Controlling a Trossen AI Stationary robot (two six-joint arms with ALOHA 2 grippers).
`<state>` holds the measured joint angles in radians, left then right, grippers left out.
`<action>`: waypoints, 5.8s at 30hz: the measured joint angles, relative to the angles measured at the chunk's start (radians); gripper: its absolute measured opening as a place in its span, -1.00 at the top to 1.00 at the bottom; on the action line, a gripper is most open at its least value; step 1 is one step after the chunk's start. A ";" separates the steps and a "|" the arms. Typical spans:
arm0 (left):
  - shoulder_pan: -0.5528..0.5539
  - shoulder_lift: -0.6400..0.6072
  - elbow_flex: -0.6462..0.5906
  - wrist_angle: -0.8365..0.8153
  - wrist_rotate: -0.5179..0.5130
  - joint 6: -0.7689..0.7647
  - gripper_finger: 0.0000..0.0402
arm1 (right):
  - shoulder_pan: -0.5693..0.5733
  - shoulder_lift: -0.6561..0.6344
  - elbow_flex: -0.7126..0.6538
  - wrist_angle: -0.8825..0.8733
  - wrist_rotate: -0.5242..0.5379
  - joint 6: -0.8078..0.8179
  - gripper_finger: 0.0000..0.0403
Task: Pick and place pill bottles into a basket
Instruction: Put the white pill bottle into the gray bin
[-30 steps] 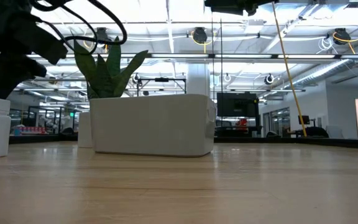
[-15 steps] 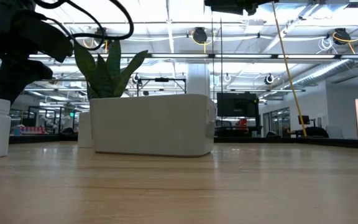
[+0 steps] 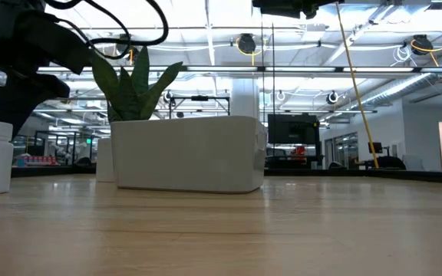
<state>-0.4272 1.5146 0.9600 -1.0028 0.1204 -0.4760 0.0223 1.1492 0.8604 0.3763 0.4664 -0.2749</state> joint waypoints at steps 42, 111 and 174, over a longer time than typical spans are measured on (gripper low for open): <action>0.003 -0.010 0.000 -0.008 -0.068 0.088 0.21 | 0.000 0.000 0.000 0.000 0.000 0.001 -0.17; 0.469 0.282 0.474 -0.005 -0.097 0.841 0.21 | 0.000 0.000 0.000 -0.068 0.001 0.027 -0.17; 0.505 0.328 0.473 -0.033 -0.042 0.874 0.21 | 0.000 0.000 0.000 -0.074 0.002 0.046 -0.17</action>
<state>0.0776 1.8427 1.4334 -1.0357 0.0784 0.3979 0.0223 1.1495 0.8604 0.3024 0.4687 -0.2287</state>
